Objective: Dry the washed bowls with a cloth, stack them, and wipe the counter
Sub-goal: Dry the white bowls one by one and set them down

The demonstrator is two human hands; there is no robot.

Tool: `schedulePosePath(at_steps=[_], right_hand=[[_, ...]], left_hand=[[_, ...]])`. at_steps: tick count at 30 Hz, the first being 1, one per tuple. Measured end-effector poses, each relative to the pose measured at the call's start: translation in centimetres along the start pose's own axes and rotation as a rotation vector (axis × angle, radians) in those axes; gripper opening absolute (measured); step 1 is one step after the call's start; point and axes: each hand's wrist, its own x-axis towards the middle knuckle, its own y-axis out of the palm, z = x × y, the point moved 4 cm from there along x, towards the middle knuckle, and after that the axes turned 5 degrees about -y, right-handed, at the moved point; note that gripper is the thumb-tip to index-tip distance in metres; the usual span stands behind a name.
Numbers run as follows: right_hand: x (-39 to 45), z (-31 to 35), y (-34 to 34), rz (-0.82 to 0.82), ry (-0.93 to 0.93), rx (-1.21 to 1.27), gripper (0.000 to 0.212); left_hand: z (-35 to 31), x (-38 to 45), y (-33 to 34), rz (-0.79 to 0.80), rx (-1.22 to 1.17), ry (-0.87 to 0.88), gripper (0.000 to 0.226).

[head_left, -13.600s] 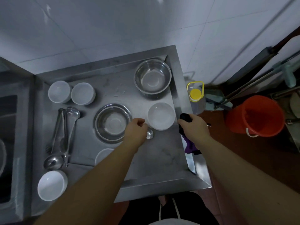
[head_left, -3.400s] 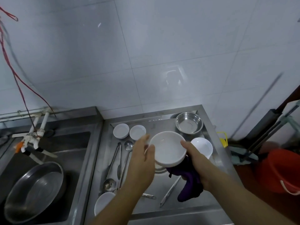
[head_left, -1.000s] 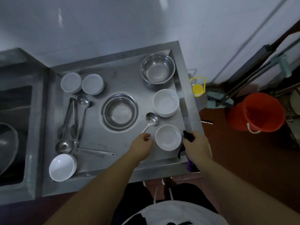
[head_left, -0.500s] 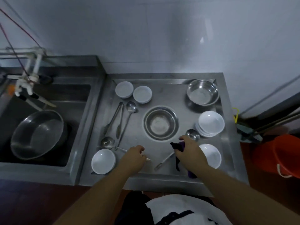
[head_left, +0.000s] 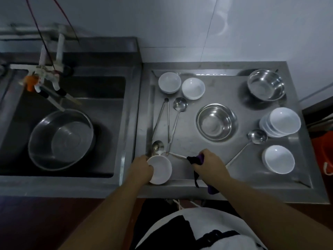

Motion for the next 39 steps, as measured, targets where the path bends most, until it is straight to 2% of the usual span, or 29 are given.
schedulePosePath(at_steps=[4,13,18,21,26,29,34,39], right_hand=[[0.0,1.2,1.2,-0.01,0.002,-0.008,0.023],[-0.3,0.6,2.1,-0.028,0.137,0.029,0.024],[-1.1,-0.2,1.8,-0.029,0.197,0.081,0.03],[-1.5,-0.5,1.0,-0.029,0.232,0.118,0.036],[-1.4,0.1,-0.1,-0.056,0.229,0.31,0.032],[-1.3,1.7,-1.0,-0.071,0.17,0.339,0.032],[-1.1,5.8,-3.3,-0.118,0.023,0.393,0.03],[-2.0,9.9,-6.0,-0.178,-0.18,0.336,0.028]], left_hand=[[0.5,1.0,0.9,0.028,0.069,0.013,0.035],[0.3,3.5,1.6,0.05,0.181,-0.02,0.025],[0.8,4.1,1.9,0.171,0.178,0.023,0.032],[1.4,3.7,1.8,0.231,0.027,0.015,0.033],[2.7,3.1,1.0,0.229,-0.313,-0.148,0.03],[2.6,2.5,0.4,0.272,-0.585,-0.224,0.022],[0.1,1.4,-1.2,0.272,-0.768,-0.164,0.028],[-4.3,-1.1,-4.1,0.385,-1.063,-0.063,0.023]])
